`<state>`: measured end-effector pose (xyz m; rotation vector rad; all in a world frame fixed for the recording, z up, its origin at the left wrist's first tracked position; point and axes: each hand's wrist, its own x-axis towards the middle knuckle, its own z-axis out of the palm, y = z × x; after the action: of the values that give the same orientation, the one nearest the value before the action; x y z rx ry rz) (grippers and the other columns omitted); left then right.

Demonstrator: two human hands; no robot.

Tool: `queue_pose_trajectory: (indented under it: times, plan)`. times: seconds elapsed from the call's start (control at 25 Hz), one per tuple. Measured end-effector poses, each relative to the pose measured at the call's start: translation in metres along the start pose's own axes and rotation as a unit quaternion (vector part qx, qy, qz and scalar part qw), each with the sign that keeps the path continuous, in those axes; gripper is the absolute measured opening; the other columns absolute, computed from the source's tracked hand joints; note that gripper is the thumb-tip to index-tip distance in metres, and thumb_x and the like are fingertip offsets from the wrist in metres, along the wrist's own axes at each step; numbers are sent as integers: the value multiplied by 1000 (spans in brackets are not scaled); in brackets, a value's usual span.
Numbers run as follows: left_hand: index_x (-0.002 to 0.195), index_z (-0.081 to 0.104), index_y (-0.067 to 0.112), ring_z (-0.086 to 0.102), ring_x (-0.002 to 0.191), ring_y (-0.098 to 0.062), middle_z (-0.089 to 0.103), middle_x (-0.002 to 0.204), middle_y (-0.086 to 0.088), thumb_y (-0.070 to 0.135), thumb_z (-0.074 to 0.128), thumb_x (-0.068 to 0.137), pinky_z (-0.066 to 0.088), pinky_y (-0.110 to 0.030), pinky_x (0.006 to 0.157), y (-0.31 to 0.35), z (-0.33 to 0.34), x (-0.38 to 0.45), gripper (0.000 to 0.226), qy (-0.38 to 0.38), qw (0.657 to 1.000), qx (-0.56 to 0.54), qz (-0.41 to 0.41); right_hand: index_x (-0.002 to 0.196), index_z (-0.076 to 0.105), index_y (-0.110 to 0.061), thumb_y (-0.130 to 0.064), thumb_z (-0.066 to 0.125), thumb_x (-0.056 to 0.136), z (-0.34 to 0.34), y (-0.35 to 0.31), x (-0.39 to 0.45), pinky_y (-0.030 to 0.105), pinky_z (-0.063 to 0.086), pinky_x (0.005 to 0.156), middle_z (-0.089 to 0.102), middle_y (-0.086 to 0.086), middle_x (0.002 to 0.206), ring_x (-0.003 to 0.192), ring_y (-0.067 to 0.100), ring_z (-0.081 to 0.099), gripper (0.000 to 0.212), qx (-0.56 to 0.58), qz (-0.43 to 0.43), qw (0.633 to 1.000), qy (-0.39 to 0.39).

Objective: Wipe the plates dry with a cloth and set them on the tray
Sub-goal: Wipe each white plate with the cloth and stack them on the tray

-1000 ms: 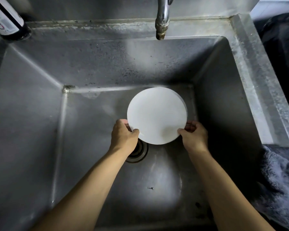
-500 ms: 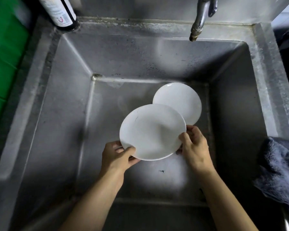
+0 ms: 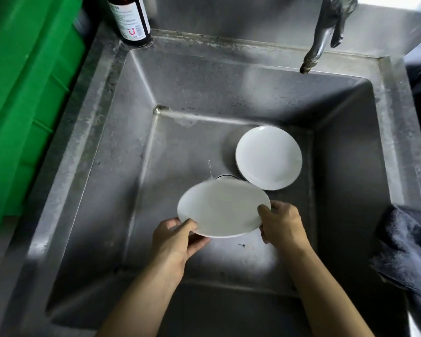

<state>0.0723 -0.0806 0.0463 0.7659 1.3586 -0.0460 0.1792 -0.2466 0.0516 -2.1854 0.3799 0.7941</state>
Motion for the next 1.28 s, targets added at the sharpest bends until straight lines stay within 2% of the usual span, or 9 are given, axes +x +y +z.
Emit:
queue_pose_trajectory:
  times: [0.12, 0.28, 0.44, 0.6, 0.76, 0.88, 1.04, 1.16, 1.28]
  plan:
    - [97, 59, -14, 68, 81, -33, 66, 100, -29, -13, 54, 90, 62, -38, 54, 2, -2, -8, 9, -8, 999, -11, -45, 57, 53, 0, -7, 53, 91, 4, 4, -1, 30, 40, 48, 50, 4, 40, 35, 19, 46, 35, 18, 50, 998, -25]
    - [106, 61, -3, 69, 96, -31, 67, 109, -21, -8, 56, 90, 62, -36, 59, 4, -6, -2, 17, 4, 1000, 2, 25, 74, 60, 0, -8, 49, 89, 6, 4, -10, 23, 37, 41, 52, 0, 42, 35, 15, 46, 20, 33, -29, 999, -17]
    - [101, 60, -12, 69, 92, -35, 67, 109, -30, -12, 54, 90, 63, -39, 58, 7, -8, -5, 13, -16, 999, -1, -34, 66, 53, 1, -7, 50, 91, 9, 7, -7, 32, 41, 53, 51, 7, 51, 43, 21, 46, 27, 31, 32, 999, -23]
    - [114, 64, 3, 71, 98, -28, 71, 112, -17, -7, 57, 90, 62, -38, 67, 7, -14, 1, 26, -35, 999, 0, 28, 80, 60, -4, -4, 47, 90, 7, 10, -17, 21, 37, 40, 52, -2, 44, 38, 14, 43, 17, 71, -51, 996, -12]
    - [118, 65, 8, 75, 97, -27, 76, 106, -12, -8, 55, 87, 62, -40, 75, 4, -11, -11, 36, -135, 991, -18, -13, 93, 67, -12, -4, 45, 94, 13, 17, -27, 23, 43, 44, 55, 0, 48, 41, 14, 48, 23, 138, -68, 988, 0]
    - [125, 60, 12, 71, 106, -34, 73, 115, -16, -8, 53, 85, 60, -50, 84, -4, -2, -26, 45, -232, 970, -51, -44, 92, 65, -5, -6, 44, 99, 16, 28, -43, 28, 45, 50, 56, 4, 53, 48, 19, 50, 23, 197, -54, 979, -22]
    - [126, 61, 17, 72, 104, -32, 73, 117, -12, -9, 54, 71, 58, -56, 85, -2, 14, -48, 61, -262, 964, -46, -13, 98, 66, -3, -9, 45, 102, 0, 36, -65, 26, 50, 53, 63, 6, 58, 51, 23, 59, 23, 237, 16, 970, -46]
    - [123, 62, 14, 69, 108, -36, 71, 120, -12, -9, 50, 71, 59, -55, 81, 2, 23, -71, 59, -272, 962, 11, 10, 117, 67, -16, -25, 50, 103, -34, 39, -82, 32, 56, 64, 73, 4, 73, 66, 20, 70, 23, 108, -30, 993, 32]
    - [123, 62, 13, 63, 115, -38, 66, 127, -15, -2, 52, 67, 57, -58, 86, 7, 30, -98, 58, -280, 958, 61, 27, 136, 57, -23, -15, 64, 91, -89, 45, -96, 26, 48, 79, 68, -5, 90, 84, 12, 63, 47, -14, -186, 966, 178]
